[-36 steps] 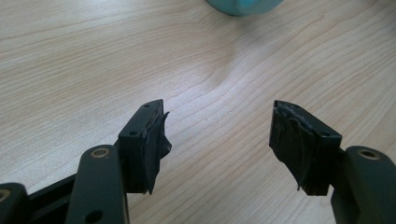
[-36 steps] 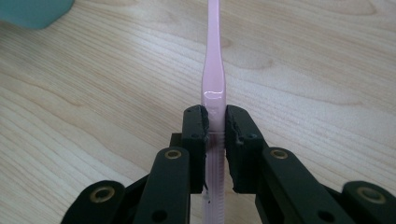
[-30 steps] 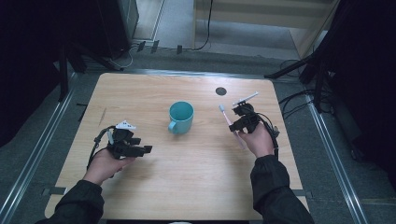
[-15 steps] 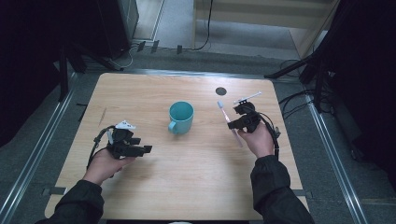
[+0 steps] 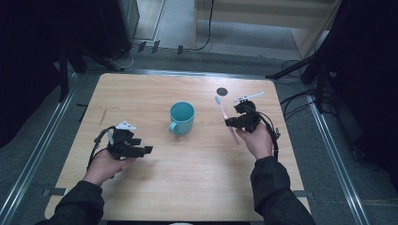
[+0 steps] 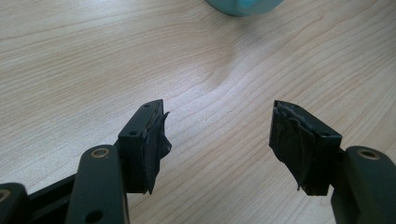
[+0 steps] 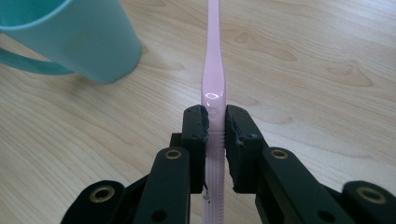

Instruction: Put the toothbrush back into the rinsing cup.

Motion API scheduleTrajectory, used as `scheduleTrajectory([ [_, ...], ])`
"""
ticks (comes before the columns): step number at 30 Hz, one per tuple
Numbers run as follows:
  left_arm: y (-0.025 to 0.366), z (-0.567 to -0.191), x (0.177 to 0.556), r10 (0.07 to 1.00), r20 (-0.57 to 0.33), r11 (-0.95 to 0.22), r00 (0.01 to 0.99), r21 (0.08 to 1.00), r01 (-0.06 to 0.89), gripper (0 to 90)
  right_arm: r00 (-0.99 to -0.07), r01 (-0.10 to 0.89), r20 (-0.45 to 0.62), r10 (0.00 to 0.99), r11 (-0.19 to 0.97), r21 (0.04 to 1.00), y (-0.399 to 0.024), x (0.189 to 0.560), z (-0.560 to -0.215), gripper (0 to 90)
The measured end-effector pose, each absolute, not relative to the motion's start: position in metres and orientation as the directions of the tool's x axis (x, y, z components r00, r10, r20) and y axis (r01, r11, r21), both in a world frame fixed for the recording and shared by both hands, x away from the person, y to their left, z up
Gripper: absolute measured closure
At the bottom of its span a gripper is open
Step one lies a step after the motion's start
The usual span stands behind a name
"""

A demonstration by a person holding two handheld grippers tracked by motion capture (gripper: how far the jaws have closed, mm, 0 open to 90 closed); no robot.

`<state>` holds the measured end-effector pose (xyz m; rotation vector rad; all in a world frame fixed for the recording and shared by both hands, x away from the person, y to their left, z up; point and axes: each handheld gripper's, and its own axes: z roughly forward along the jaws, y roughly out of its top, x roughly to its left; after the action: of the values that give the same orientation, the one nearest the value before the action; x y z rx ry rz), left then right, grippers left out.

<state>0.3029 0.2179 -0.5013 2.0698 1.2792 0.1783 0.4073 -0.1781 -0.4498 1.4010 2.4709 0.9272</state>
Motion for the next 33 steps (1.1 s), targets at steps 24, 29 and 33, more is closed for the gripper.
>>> scheduleTrajectory([
  [24,0.218,-0.501,0.303,0.832,-0.232,-0.273,0.503,0.618,0.737,36.2,-0.611,0.608,0.197,0.767,0.294,0.738,-0.169,0.396,-0.436,79.2],
  [29,0.218,-0.501,0.302,0.831,-0.232,-0.275,0.505,0.617,0.737,36.2,-0.625,0.578,0.191,0.757,0.284,0.765,-0.165,0.393,-0.433,79.2],
  [33,0.218,-0.501,0.302,0.83,-0.23,-0.28,0.507,0.615,0.737,36.2,-0.637,0.559,0.189,0.747,0.279,0.781,-0.163,0.391,-0.431,79.2],
])
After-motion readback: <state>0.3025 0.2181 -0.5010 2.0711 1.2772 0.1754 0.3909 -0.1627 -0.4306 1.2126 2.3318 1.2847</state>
